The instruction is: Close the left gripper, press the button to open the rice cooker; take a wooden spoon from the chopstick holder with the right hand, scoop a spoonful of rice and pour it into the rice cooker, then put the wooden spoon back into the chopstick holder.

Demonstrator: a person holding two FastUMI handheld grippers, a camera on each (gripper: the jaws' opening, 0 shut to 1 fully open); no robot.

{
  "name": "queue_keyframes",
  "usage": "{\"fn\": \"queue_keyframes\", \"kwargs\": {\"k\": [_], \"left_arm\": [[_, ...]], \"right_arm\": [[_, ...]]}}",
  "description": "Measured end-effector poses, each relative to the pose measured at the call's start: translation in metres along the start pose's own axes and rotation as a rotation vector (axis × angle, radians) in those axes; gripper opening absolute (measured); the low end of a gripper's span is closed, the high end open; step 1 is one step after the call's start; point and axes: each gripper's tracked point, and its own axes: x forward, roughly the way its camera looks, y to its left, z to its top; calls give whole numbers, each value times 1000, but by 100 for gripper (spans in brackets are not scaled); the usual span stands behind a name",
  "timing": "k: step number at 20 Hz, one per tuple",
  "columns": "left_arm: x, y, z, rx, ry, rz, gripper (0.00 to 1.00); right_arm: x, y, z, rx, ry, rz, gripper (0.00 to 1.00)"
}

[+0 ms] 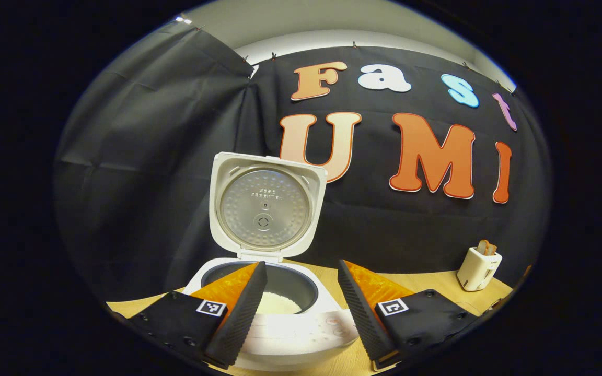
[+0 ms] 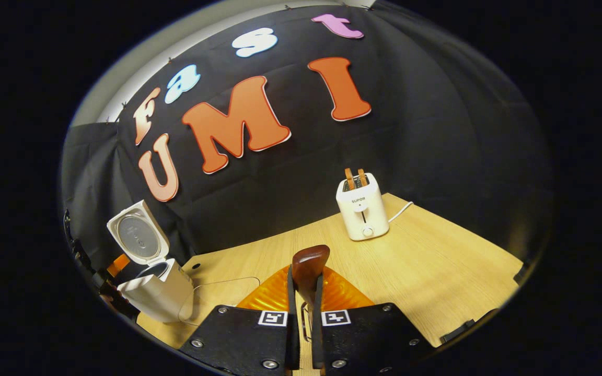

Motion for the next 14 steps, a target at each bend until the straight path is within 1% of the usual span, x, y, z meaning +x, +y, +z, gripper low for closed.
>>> {"fn": "queue_keyframes", "kwargs": {"k": [3, 5, 10, 11, 14], "left_arm": [[13, -6, 2, -3, -4, -19, 90], [21, -8, 1, -2, 3, -20, 89], [20, -15, 13, 15, -23, -14, 89], [20, -17, 16, 23, -30, -15, 89], [34, -25, 37, 44, -66, -13, 89]], "right_arm": [[7, -10, -16, 44, 70, 1, 9], [8, -16, -9, 82, 57, 8, 9], [16, -38, -7, 203, 66, -2, 10], [18, -42, -6, 219, 69, -7, 11], [20, -44, -6, 204, 83, -2, 15]]}}
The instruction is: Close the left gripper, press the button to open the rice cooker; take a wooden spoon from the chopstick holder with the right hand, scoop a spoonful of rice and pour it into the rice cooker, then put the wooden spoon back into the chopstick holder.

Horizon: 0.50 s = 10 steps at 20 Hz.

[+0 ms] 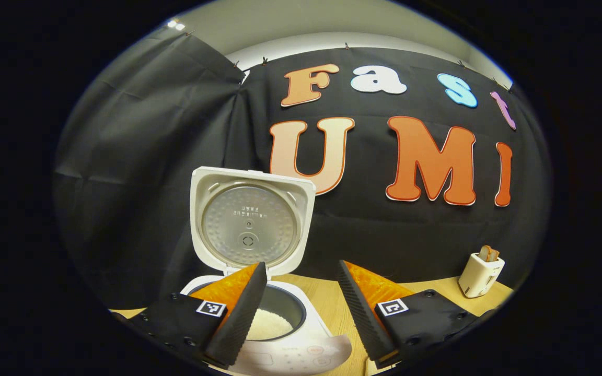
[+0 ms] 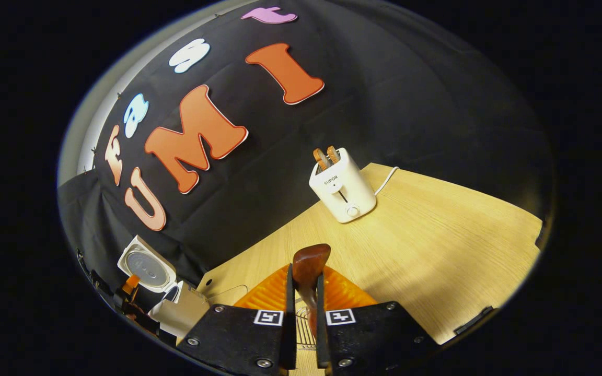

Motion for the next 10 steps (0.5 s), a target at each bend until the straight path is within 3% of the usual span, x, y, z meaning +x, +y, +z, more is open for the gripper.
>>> {"fn": "queue_keyframes", "kwargs": {"k": [2, 5, 8, 10], "left_arm": [[7, -2, 9, 12, -12, -8, 89], [25, -2, 20, -45, 30, -25, 88], [39, 7, 42, -4, 28, -9, 88], [50, 14, 41, 39, 91, 3, 88]], "right_arm": [[1, -13, -4, -30, 35, -46, 20], [-6, -17, -6, -26, 91, -33, 38], [-12, -21, 6, -101, 52, -44, 52], [-19, -19, 24, -174, 1, -52, 60]]}}
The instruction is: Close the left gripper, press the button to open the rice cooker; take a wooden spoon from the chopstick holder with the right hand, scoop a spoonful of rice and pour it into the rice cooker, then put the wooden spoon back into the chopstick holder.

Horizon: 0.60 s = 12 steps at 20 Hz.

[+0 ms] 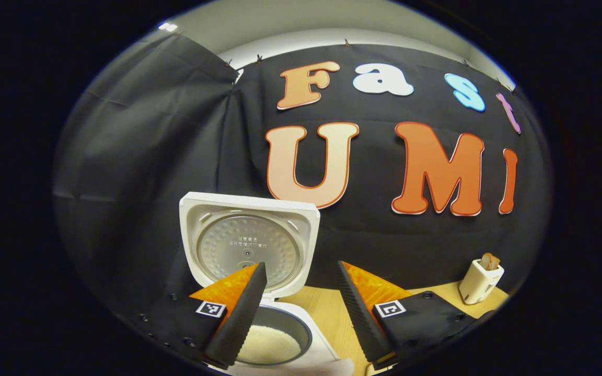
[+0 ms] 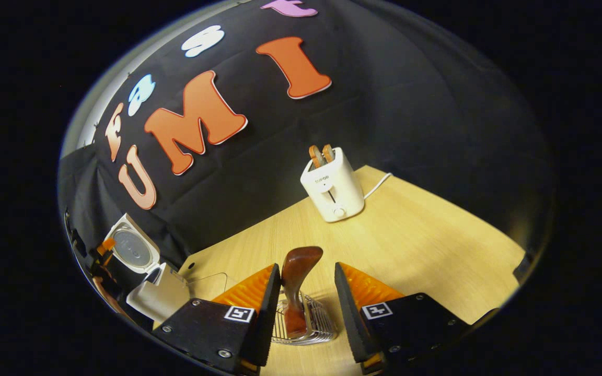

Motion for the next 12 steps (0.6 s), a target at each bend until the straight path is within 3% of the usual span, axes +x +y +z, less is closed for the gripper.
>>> {"fn": "queue_keyframes", "kwargs": {"k": [3, 7, 12], "left_arm": [[10, 16, 22, 25, -13, 34, 89], [32, 33, 57, 82, -55, 60, 88], [69, 59, 104, 119, -80, 117, 90]], "right_arm": [[-14, -2, 26, -75, -62, -7, 73], [-26, 0, 60, -84, -130, 6, 83], [-40, 2, 101, -153, -225, -9, 85]]}}
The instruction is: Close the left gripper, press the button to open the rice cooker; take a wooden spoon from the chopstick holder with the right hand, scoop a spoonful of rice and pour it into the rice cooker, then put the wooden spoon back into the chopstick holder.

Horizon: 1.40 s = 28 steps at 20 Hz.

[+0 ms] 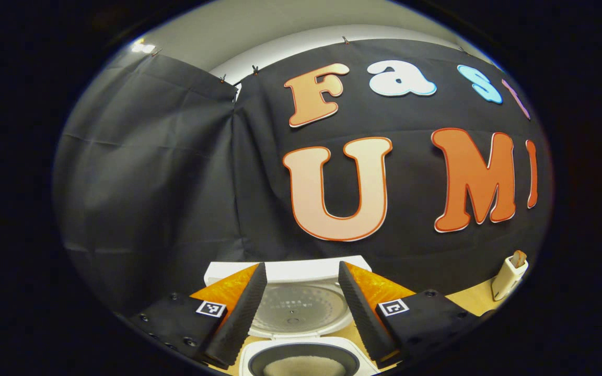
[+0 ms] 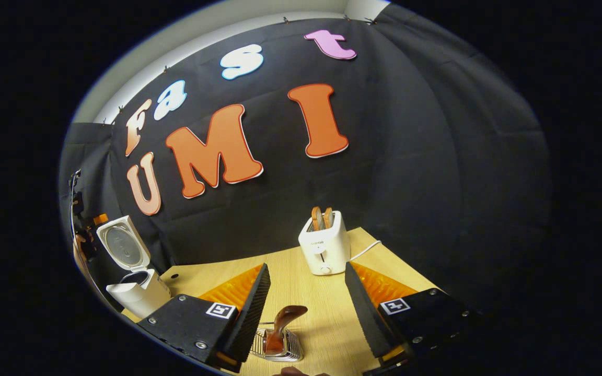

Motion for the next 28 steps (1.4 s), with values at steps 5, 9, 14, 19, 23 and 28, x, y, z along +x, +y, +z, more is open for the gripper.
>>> {"fn": "queue_keyframes", "kwargs": {"k": [5, 9, 14, 19, 23, 28], "left_arm": [[61, 16, 3, 12, 24, 73, 90], [100, 19, -25, 24, 116, 88, 89], [109, 18, -41, -26, 199, 37, 91], [87, 10, -42, -51, 261, -18, 84], [48, 4, -45, -50, 244, -37, 85], [10, -2, -58, -57, 249, -60, 84]], "right_arm": [[2, 7, 7, -7, -34, 20, 85], [6, 16, -5, -3, -35, 55, 86], [6, 32, -8, -28, -40, 98, 86], [13, 40, -22, -27, -18, 132, 85], [18, 54, -22, 57, -44, 207, 85], [23, 50, -17, 104, -73, 217, 85]]}}
